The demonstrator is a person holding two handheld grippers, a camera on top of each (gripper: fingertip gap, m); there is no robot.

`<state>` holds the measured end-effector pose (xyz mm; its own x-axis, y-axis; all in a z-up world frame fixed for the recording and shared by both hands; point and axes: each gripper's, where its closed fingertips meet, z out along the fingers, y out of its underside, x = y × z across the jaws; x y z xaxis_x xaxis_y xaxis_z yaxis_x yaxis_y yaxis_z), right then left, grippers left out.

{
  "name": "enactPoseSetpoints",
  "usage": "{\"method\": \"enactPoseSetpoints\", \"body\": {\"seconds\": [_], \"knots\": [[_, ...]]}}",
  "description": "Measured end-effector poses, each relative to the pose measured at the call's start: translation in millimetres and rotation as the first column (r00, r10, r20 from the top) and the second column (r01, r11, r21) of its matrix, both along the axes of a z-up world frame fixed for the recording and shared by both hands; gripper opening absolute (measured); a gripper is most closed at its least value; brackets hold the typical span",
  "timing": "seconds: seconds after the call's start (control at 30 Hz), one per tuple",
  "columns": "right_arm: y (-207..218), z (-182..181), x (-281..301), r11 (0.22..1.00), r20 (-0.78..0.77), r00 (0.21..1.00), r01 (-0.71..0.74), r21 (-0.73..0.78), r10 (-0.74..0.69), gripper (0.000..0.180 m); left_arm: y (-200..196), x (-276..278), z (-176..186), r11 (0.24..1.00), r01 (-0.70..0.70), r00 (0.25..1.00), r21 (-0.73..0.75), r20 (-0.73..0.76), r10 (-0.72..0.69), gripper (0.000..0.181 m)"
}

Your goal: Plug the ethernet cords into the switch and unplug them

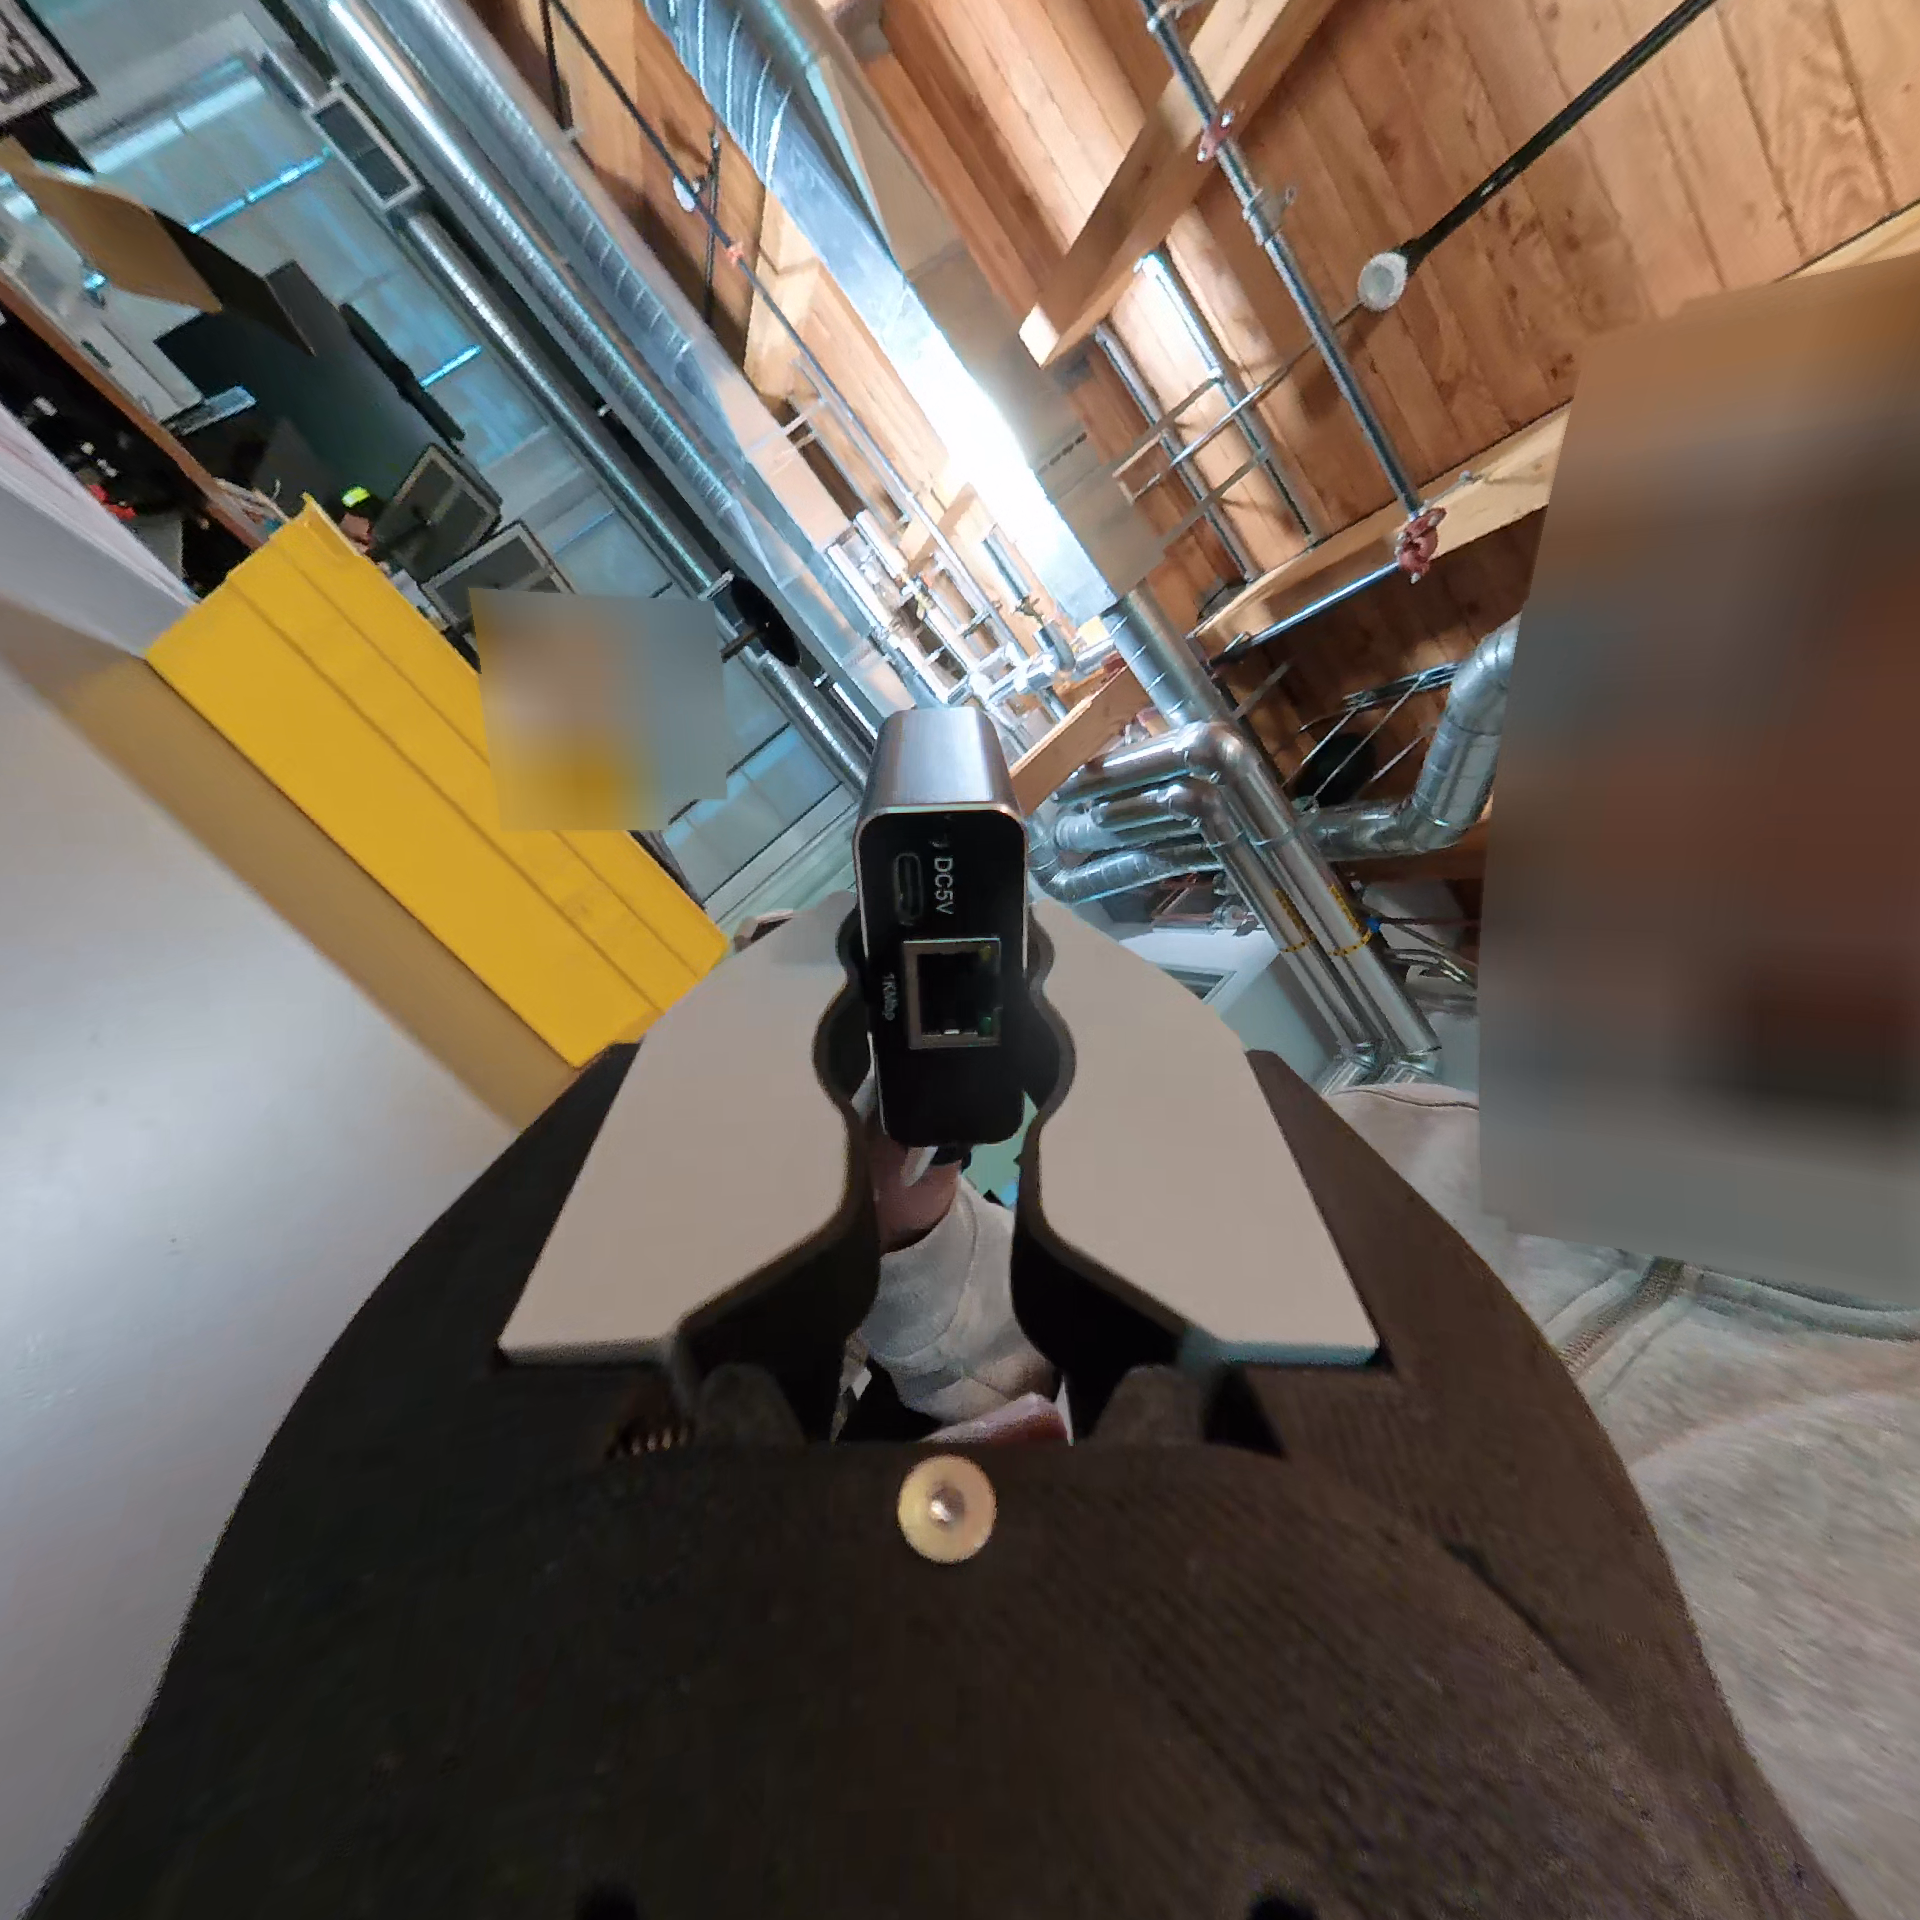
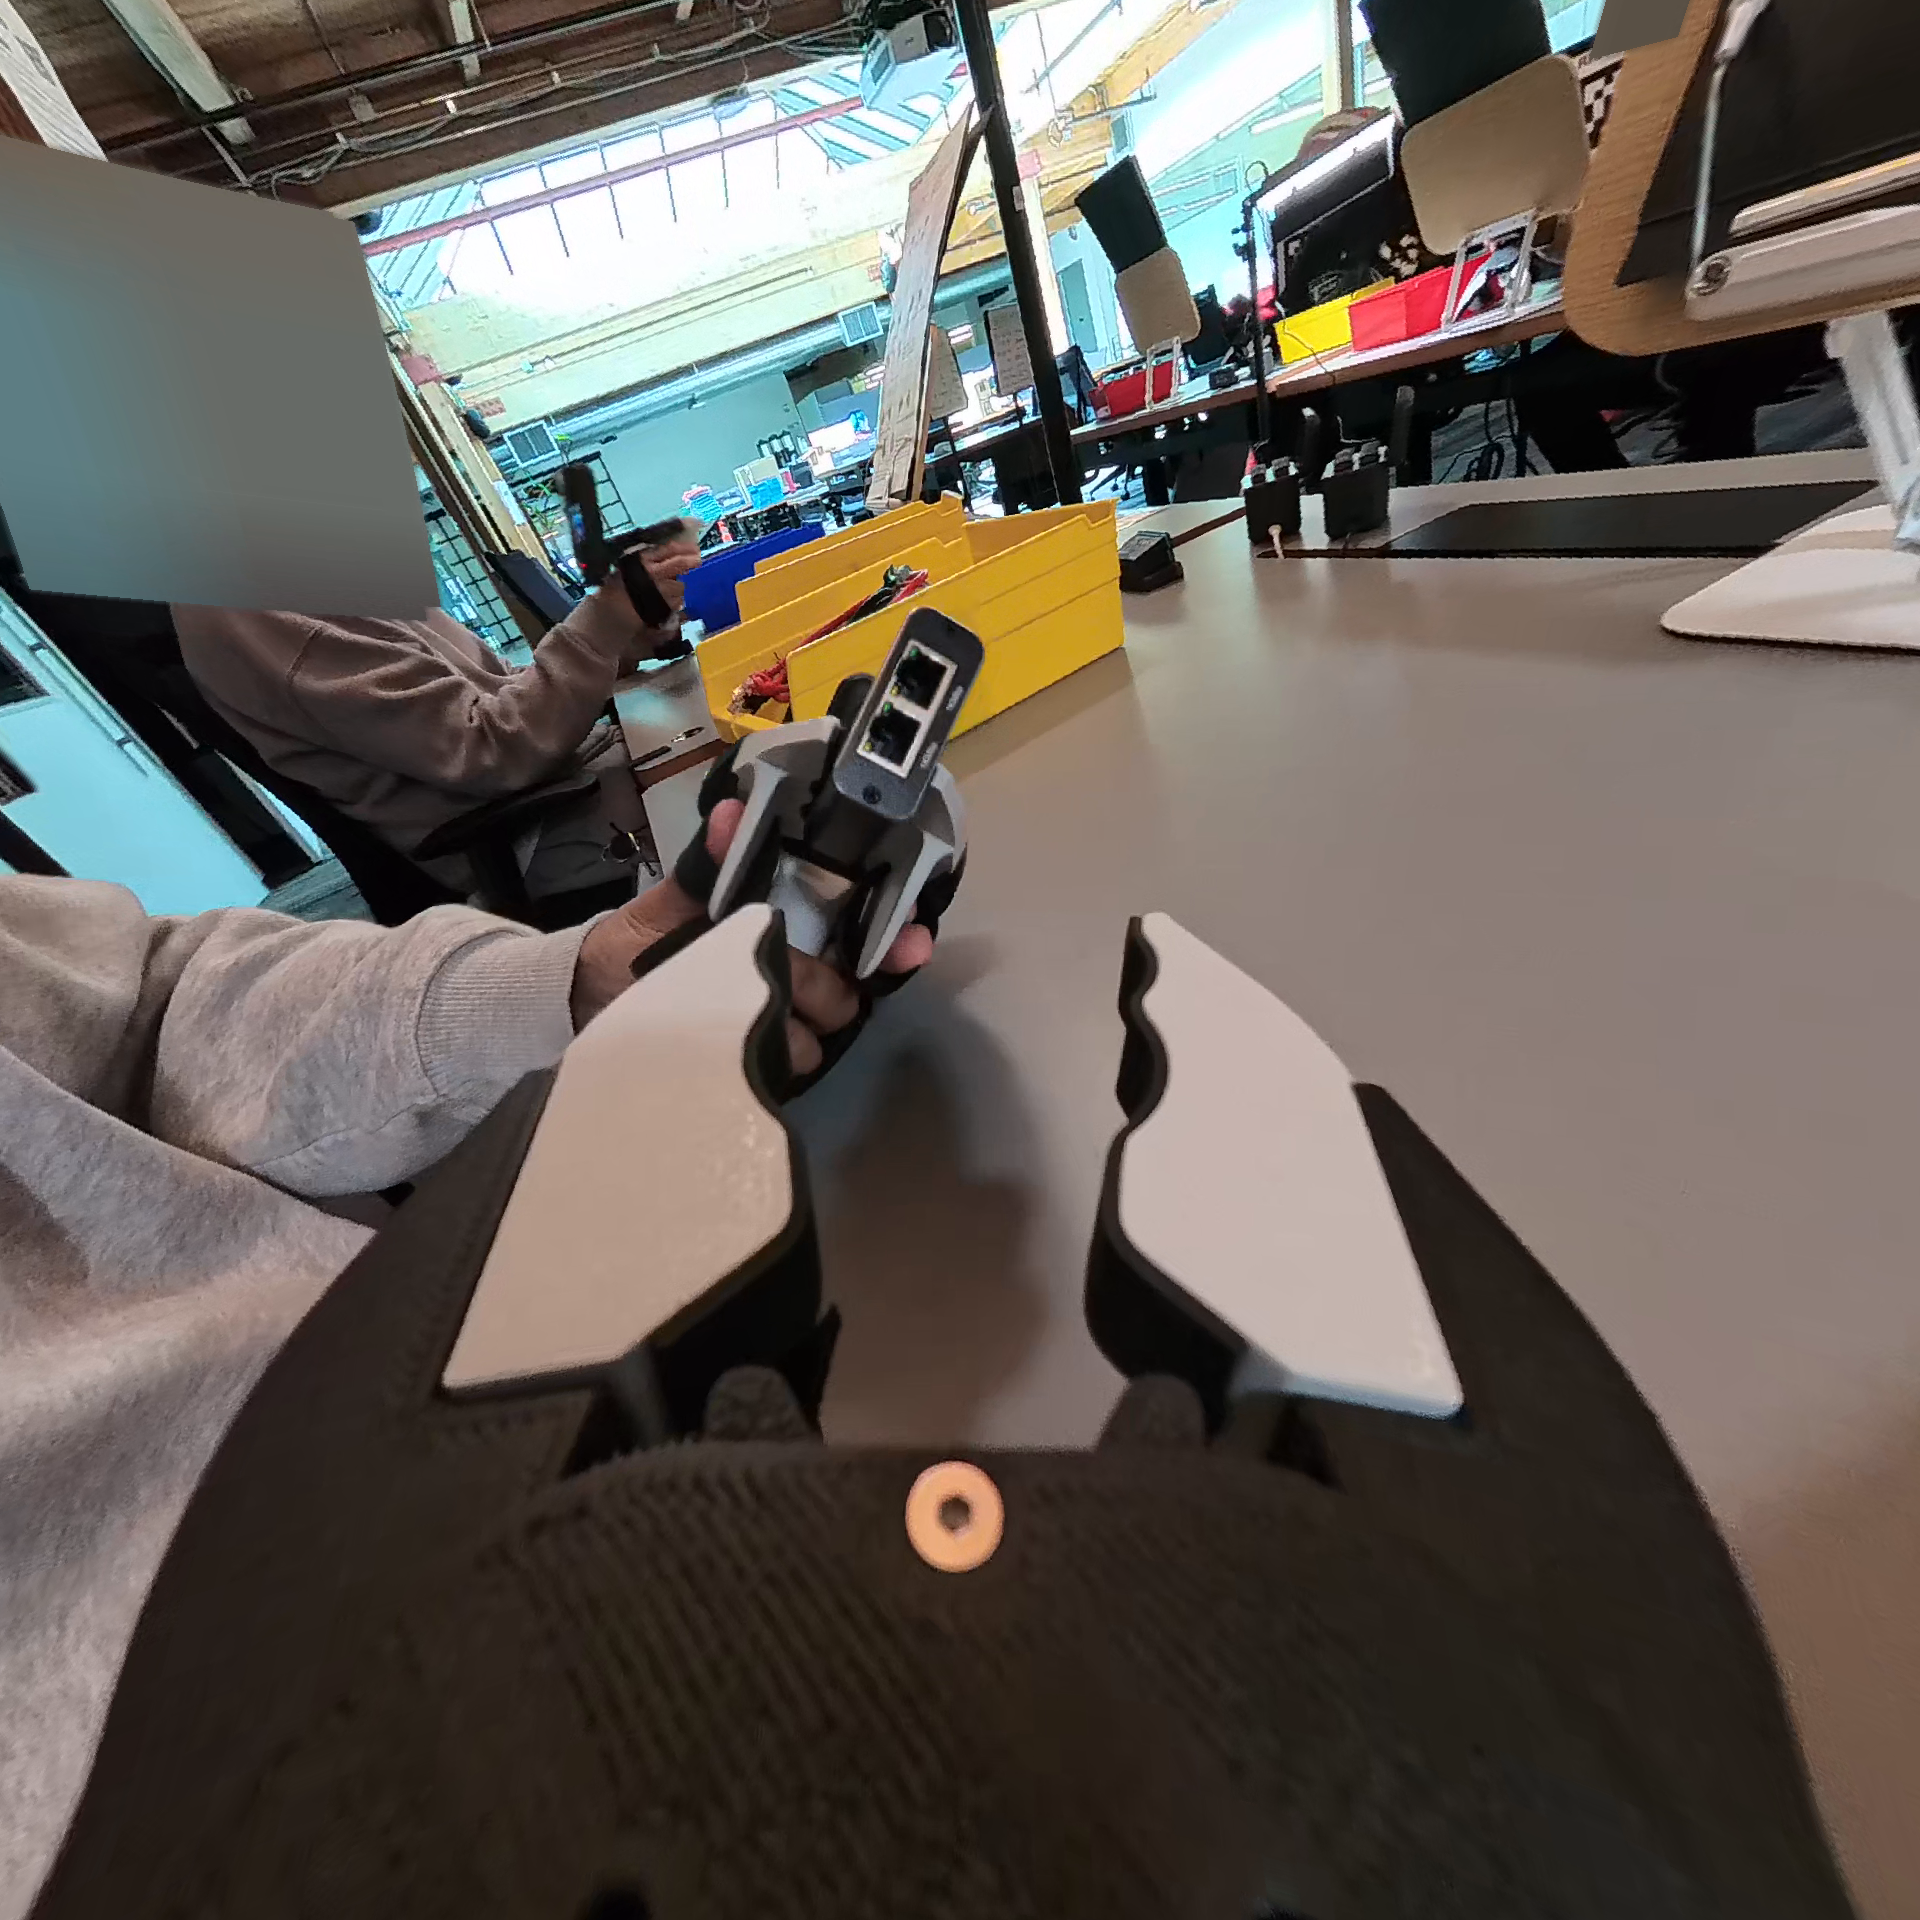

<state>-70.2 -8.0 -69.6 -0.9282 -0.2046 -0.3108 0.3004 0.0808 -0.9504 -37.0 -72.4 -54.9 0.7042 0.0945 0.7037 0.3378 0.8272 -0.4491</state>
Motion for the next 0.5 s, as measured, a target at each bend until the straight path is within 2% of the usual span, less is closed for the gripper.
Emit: {"method": "enactPoseSetpoints", "body": {"seconds": [0.13,0.3,0.37,0.5], "knots": [[-13.7,-2.7,9.4,0.998,-0.017,0.998,-0.056,0.012,0.056,0.06,-13.9,24.7,21.2,0.997,-0.069,0.99,0.036,-0.119,0.073,0.027],[-37.9,-6.5,21.8,0.992,-0.061,0.99,-0.124,0.025,0.125,0.058,-14.5,42.4,15.9,0.966,-0.198,0.978,-0.164,-0.103,0.183,0.024],[-51.2,-5.4,22.6,0.99,-0.069,0.988,-0.137,0.019,0.138,0.057,-14.0,50.3,17.5,0.956,-0.224,0.973,-0.192,-0.107,0.206,0.024],[-89.2,24.6,24.9,0.982,0.025,0.983,-0.181,-0.059,0.183,0.056,-15.6,62.6,16.7,0.938,-0.269,0.962,-0.218,-0.098,0.253,0.024]]}}
